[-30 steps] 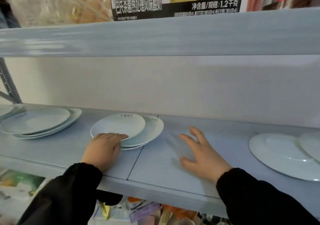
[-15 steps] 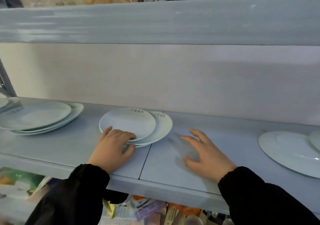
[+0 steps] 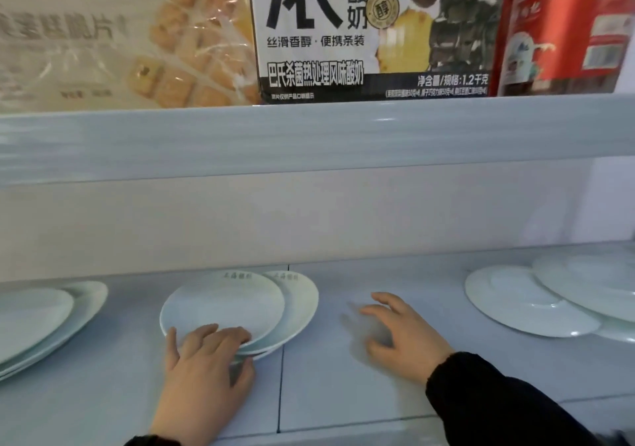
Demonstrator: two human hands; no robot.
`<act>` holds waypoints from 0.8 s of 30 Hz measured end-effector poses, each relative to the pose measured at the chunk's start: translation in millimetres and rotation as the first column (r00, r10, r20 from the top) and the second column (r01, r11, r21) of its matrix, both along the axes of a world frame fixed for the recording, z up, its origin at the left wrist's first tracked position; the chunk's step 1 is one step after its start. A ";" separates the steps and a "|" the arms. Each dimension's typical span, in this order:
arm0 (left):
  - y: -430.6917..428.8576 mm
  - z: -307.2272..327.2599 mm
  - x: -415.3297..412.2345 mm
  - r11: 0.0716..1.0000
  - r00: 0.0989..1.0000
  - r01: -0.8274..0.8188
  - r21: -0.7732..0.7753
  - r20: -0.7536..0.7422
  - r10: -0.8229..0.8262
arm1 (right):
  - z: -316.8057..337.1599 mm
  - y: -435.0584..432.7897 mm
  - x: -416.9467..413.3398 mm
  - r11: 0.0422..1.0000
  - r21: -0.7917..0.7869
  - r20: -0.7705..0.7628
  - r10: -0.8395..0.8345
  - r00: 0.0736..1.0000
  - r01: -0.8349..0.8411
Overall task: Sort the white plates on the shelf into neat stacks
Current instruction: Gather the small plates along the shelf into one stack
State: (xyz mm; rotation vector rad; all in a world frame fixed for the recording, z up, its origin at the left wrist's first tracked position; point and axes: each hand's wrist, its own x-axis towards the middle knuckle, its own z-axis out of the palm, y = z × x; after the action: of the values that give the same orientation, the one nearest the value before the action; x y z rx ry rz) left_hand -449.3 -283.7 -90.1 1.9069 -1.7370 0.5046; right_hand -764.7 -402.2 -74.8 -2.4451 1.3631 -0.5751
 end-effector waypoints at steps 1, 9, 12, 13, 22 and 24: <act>0.0 0.1 0.5 1.000 1.000 -0.009 0.010 -0.004 0.010 | 0.2 0.4 0.3 1.000 -0.007 -0.001 -0.023 1.000 0.023; -1.5 -4.6 1.3 0.999 0.994 0.054 -0.007 -0.096 -0.054 | 3.5 5.5 -0.1 0.989 -0.028 0.008 -0.143 0.990 0.143; -4.1 -7.2 1.4 0.995 0.989 0.082 -0.059 -0.116 -0.088 | 4.2 5.5 0.5 0.986 -0.046 -0.007 -0.163 0.987 0.163; -5.5 -8.6 2.5 0.992 0.987 0.096 -0.080 -0.119 -0.106 | 3.4 5.1 0.6 0.984 -0.057 -0.011 -0.168 0.986 0.168; -6.8 -9.8 1.5 0.987 0.984 0.126 -0.102 -0.110 -0.138 | 1.8 5.7 -0.5 0.981 -0.063 0.008 -0.181 0.983 0.181; -7.4 -8.9 1.8 0.987 0.984 0.133 -0.093 -0.111 -0.143 | 0.7 4.5 -1.5 0.982 -0.077 0.017 -0.172 0.985 0.173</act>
State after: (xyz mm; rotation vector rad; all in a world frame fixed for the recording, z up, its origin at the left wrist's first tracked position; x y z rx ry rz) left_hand -447.5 -291.0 -99.1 1.7082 -1.7284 0.4007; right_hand -766.2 -397.8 -74.0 -2.3945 1.5883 -0.6926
